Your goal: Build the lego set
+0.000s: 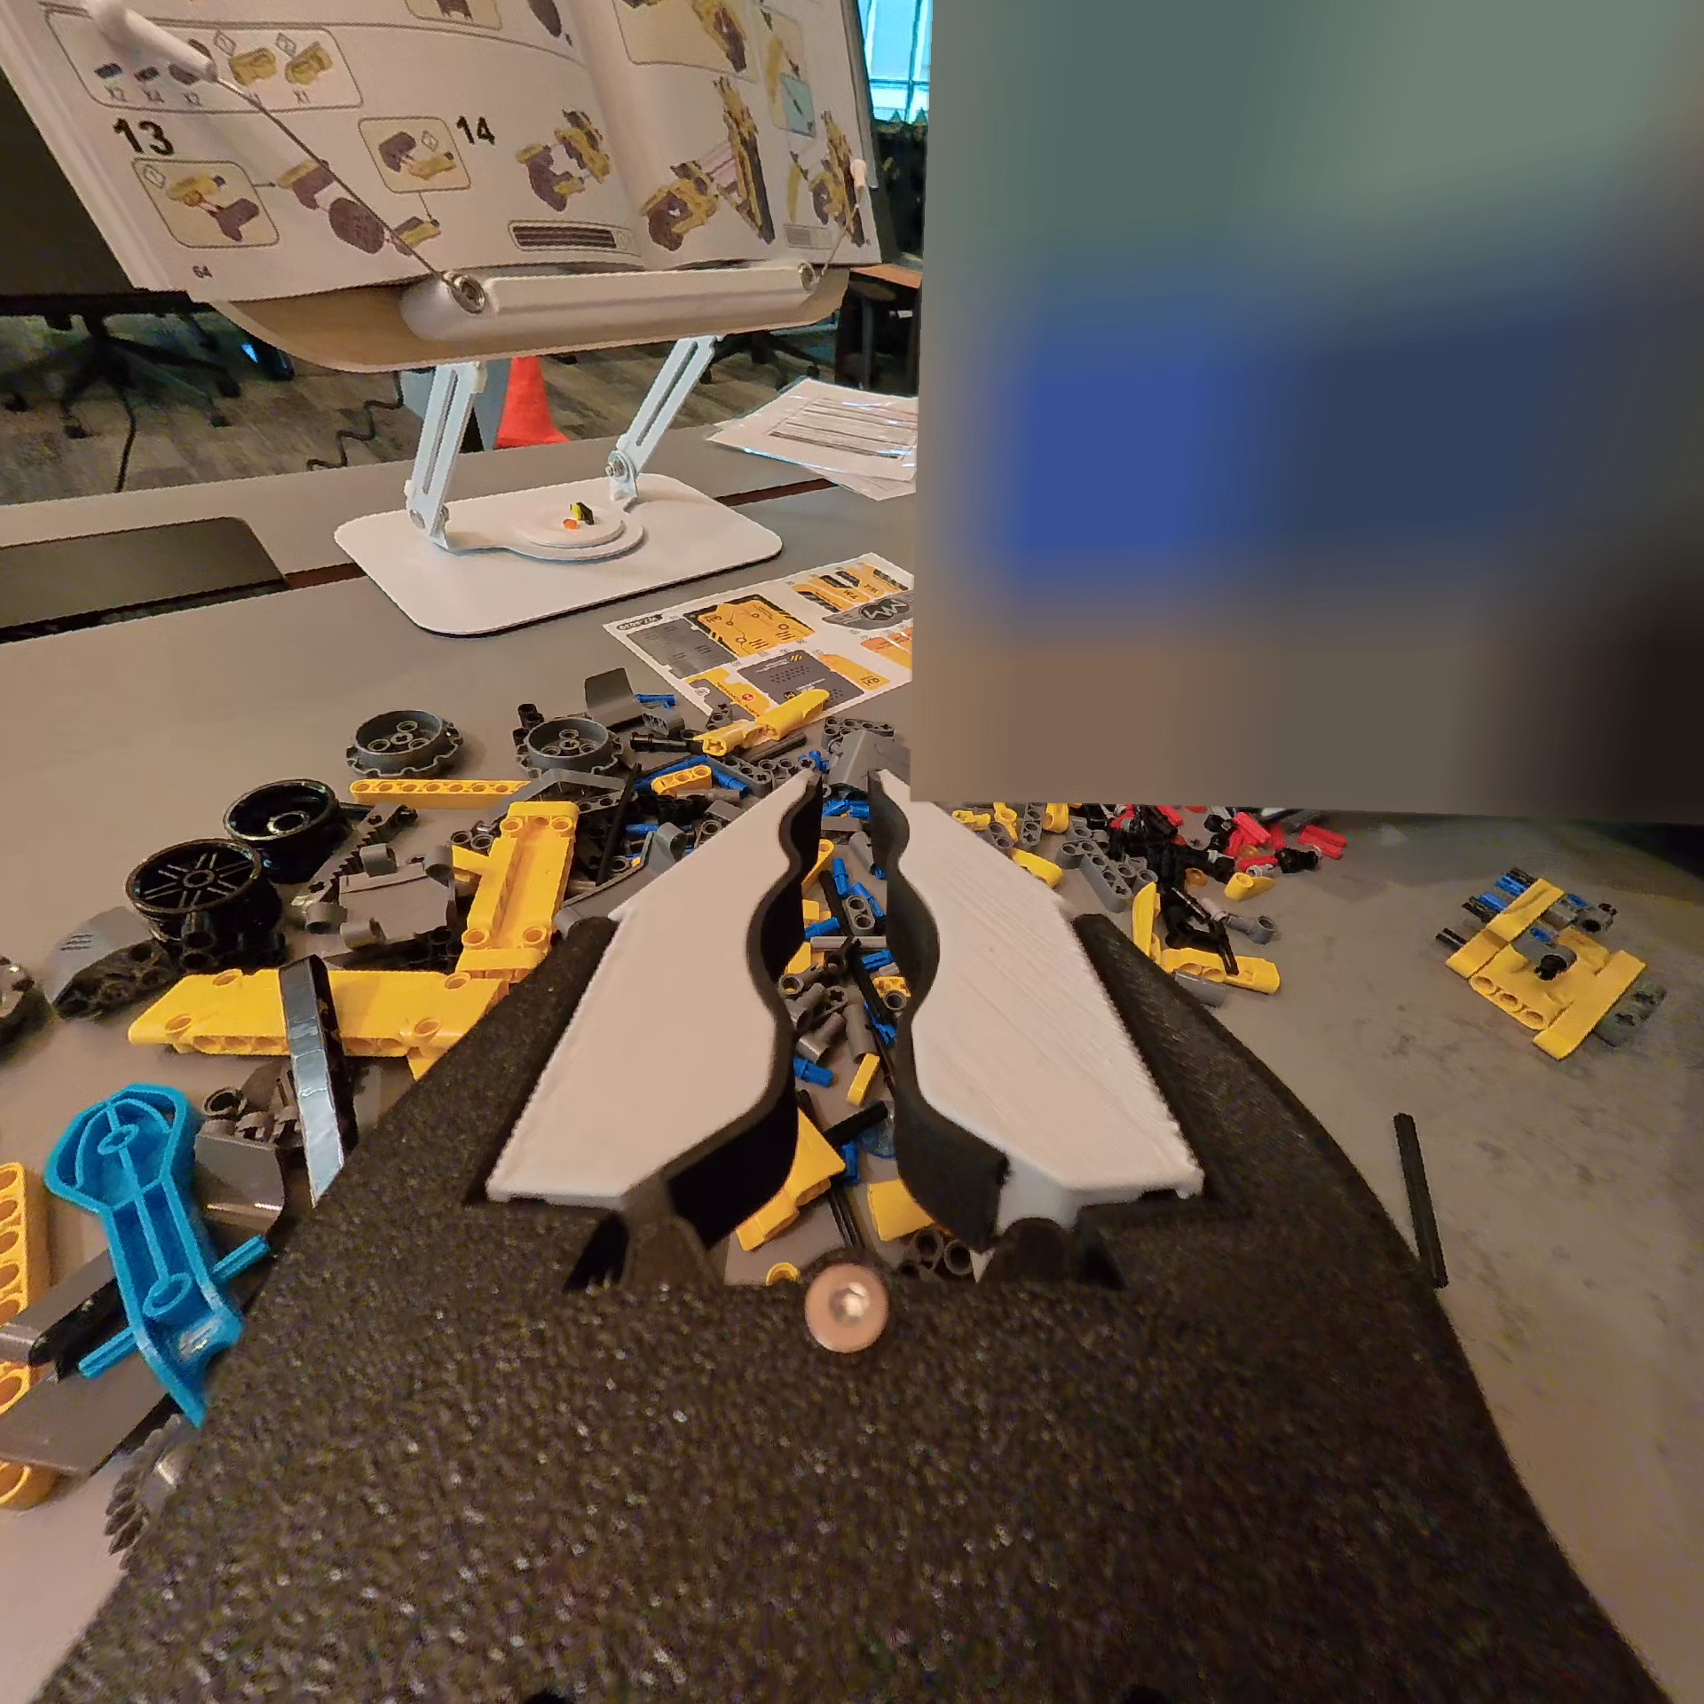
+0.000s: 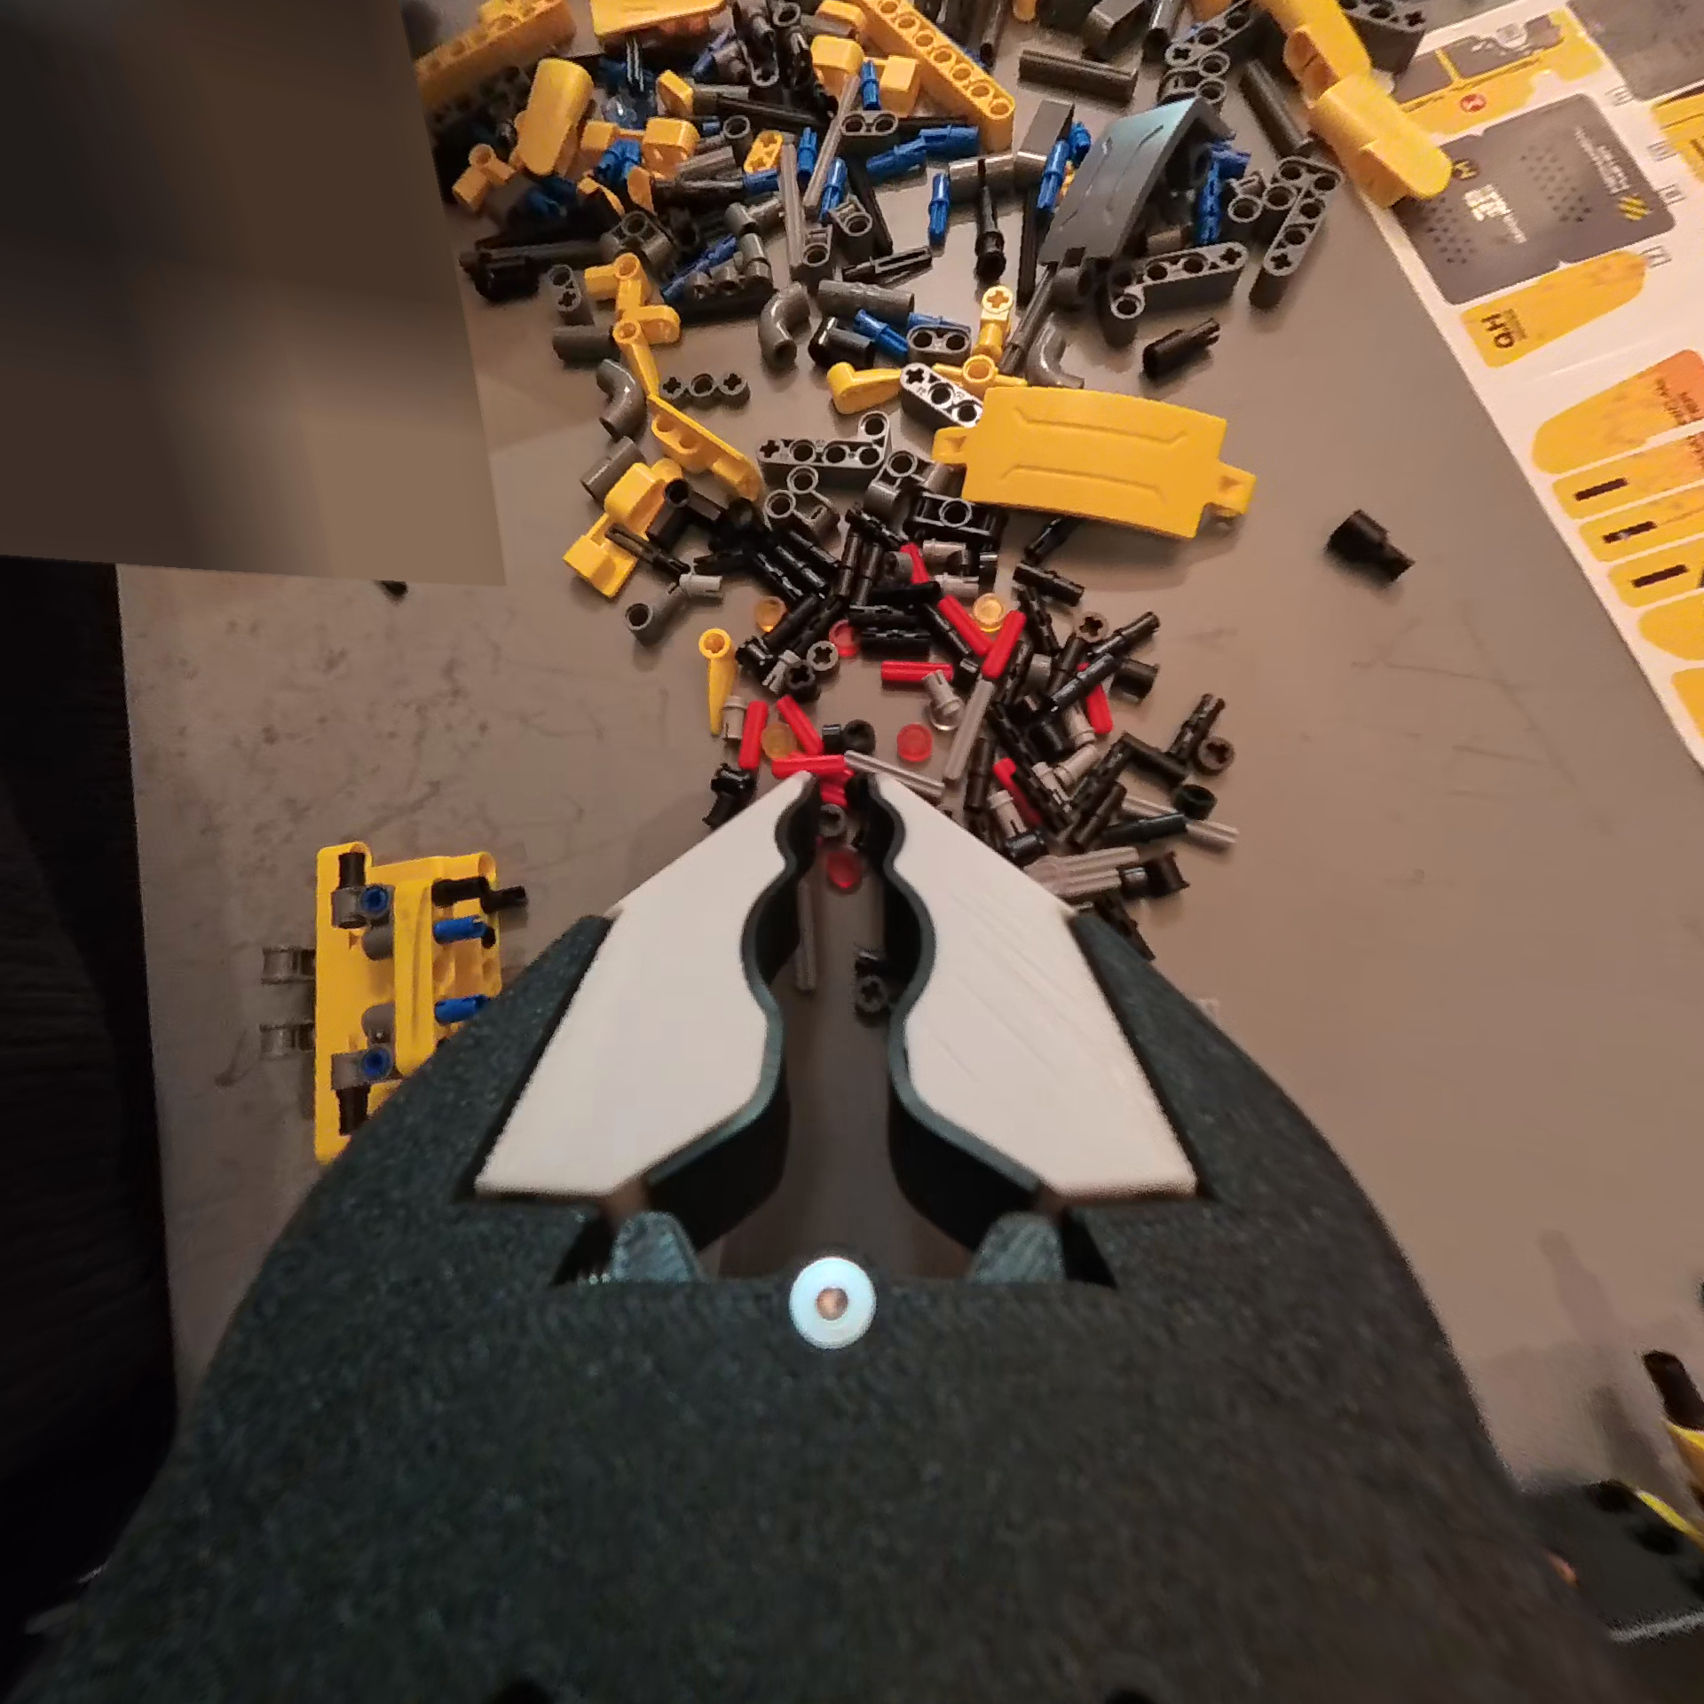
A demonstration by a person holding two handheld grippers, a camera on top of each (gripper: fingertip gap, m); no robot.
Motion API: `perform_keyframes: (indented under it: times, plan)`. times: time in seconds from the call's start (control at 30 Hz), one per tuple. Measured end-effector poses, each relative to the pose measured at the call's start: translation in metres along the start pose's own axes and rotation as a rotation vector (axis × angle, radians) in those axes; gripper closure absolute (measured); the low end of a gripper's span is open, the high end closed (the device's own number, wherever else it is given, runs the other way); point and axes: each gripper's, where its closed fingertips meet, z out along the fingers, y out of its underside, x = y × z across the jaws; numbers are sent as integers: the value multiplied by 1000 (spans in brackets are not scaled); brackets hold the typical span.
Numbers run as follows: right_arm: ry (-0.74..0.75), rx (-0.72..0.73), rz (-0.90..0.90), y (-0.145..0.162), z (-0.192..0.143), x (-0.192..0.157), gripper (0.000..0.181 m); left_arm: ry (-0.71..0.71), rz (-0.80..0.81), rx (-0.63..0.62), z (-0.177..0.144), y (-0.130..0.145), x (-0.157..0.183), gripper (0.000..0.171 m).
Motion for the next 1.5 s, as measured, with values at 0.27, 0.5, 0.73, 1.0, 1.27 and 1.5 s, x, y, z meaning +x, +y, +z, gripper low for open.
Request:
perform_keyframes:
  times: [0.27,0.5,0.73,1.0,1.27,1.5]
  plan:
    - [18,-1,-8,1,-1,3,172,2,1,-1,0,0,1,163]
    - [53,-9,-51,0,0,5,175,0,4,-5,0,1,1,162]
    - [40,-13,-70,0,4,0,174,-1,6,-9,1,1,0,163]
    - [50,-10,-49,1,2,4,174,-1,9,-11,1,2,1,162]
    - [40,-6,-30,1,3,4,174,-1,11,-13,1,2,1,162]
    - [31,-7,-33,0,3,2,175,-2,13,-15,2,2,1,162]
